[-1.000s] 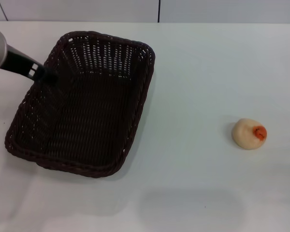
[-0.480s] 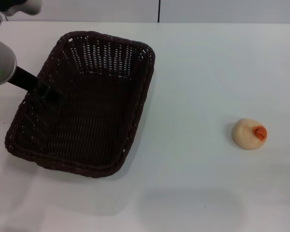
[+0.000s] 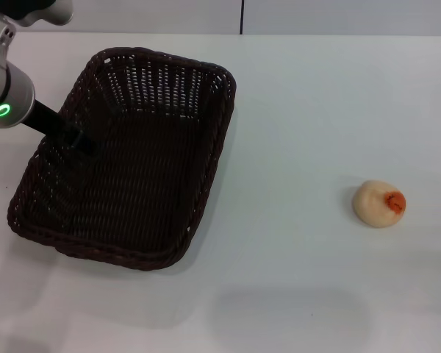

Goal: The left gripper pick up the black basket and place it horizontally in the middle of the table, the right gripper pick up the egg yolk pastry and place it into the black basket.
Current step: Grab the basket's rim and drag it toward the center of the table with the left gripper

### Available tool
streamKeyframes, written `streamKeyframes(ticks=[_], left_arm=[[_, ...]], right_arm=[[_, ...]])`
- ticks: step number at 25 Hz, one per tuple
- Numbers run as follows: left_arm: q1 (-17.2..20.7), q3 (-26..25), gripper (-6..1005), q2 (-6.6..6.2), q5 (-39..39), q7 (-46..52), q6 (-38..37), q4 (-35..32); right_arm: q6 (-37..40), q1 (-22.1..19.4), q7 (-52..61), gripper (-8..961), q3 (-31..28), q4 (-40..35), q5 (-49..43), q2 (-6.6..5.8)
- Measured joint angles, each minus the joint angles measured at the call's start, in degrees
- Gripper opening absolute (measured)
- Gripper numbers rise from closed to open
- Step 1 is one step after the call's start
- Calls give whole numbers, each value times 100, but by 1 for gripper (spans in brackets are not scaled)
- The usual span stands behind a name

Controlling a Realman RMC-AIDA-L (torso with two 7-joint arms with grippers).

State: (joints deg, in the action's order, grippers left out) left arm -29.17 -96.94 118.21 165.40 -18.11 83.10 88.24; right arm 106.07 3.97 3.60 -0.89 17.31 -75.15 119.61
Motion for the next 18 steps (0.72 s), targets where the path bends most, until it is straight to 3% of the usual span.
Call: streamKeyframes(ticks=[4, 15, 18], left_arm=[[-66, 5, 796, 0, 2, 0, -34, -138], [-119, 8, 602, -23, 7, -6, -271, -300], [-99, 3, 463, -25, 6, -10, -309, -270]], right_arm=[[9, -2, 0, 685, 2, 0, 0, -8], [17, -13, 0, 684, 2, 1, 0, -10], [22, -23, 0, 684, 2, 1, 0, -14]])
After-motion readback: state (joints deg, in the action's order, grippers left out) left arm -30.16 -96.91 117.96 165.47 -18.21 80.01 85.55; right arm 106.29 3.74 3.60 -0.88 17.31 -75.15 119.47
